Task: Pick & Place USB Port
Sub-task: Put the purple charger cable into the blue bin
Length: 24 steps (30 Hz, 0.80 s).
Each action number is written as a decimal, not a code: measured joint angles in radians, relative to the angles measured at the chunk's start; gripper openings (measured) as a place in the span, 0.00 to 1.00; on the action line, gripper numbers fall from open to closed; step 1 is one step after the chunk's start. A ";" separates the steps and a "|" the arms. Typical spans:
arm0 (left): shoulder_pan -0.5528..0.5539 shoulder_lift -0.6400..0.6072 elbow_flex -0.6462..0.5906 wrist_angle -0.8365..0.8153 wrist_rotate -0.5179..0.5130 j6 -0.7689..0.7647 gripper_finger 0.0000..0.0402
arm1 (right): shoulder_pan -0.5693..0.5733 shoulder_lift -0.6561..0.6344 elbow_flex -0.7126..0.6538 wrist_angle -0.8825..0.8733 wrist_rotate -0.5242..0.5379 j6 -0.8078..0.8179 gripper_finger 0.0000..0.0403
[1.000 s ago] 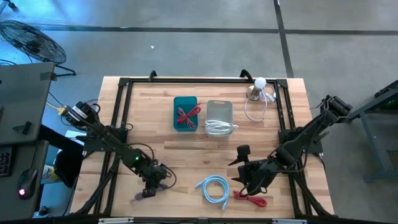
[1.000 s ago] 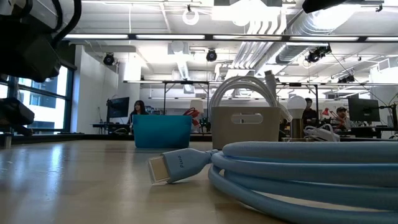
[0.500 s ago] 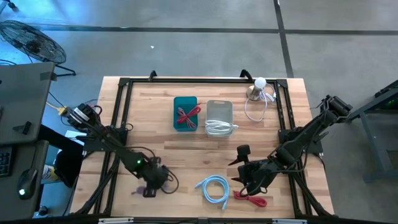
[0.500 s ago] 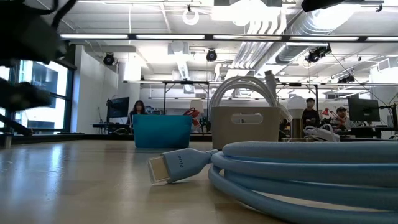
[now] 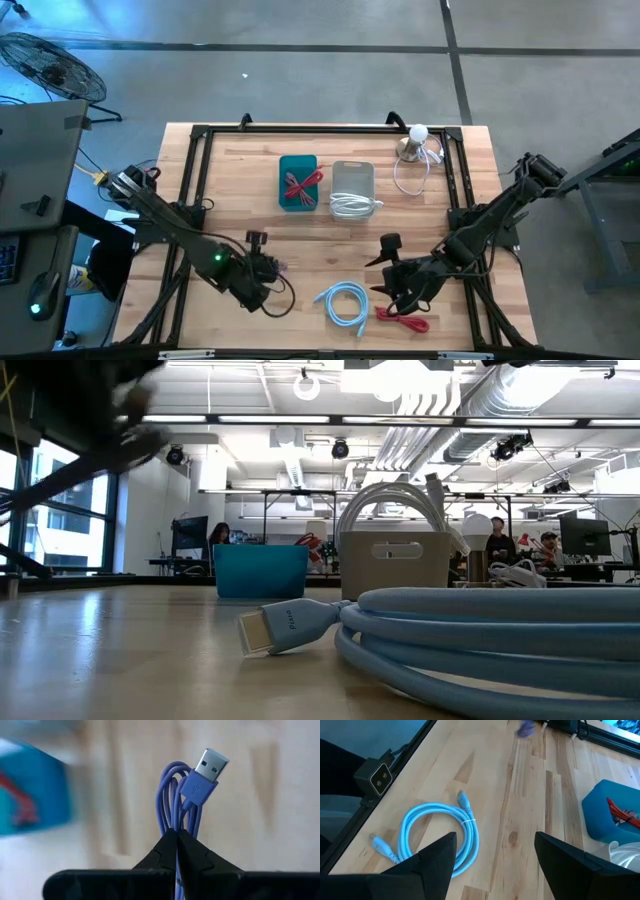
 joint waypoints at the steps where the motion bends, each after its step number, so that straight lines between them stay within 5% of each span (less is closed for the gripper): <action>1: 0.000 -0.005 0.022 -0.024 -0.055 0.016 0.00 | 0.000 0.000 0.000 0.000 0.000 0.000 0.65; 13: 0.101 -0.180 0.065 -0.093 -0.419 0.241 0.00 | 0.001 0.000 0.000 0.043 -0.021 -0.033 0.65; 20: 0.270 -0.271 0.054 -0.030 -0.400 0.452 0.00 | 0.002 0.000 0.000 0.046 -0.018 -0.045 0.65; 24: 0.403 -0.325 0.000 0.150 -0.286 0.642 0.00 | 0.002 0.000 0.000 0.049 -0.014 -0.045 0.65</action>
